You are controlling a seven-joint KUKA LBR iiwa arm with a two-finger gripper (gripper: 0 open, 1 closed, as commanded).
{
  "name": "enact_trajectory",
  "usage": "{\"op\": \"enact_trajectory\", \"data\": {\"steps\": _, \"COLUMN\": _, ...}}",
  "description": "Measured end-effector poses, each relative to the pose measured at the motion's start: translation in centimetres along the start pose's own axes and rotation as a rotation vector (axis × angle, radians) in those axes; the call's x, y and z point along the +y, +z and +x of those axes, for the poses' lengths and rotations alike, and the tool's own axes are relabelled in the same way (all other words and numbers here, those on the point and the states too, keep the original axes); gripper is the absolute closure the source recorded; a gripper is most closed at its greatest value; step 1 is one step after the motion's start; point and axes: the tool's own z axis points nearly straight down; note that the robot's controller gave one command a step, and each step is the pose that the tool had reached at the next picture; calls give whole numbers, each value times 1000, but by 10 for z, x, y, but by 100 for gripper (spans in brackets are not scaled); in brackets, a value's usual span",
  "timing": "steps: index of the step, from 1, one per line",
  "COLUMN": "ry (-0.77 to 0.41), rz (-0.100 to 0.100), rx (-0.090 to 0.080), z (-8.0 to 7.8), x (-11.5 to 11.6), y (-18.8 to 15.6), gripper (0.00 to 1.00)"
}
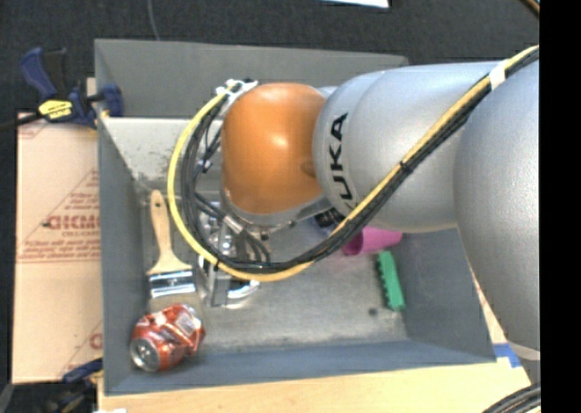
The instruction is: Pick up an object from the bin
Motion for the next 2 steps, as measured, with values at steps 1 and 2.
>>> {"op": "enact_trajectory", "data": {"steps": 1, "ry": 4, "rz": -1, "rx": -7, "z": -2, "x": -1, "y": -4, "gripper": 0}}
{"op": "enact_trajectory", "data": {"steps": 2, "ry": -113, "rz": -1, "rx": -10, "z": -3, "x": -59, "y": 118, "gripper": 0}}
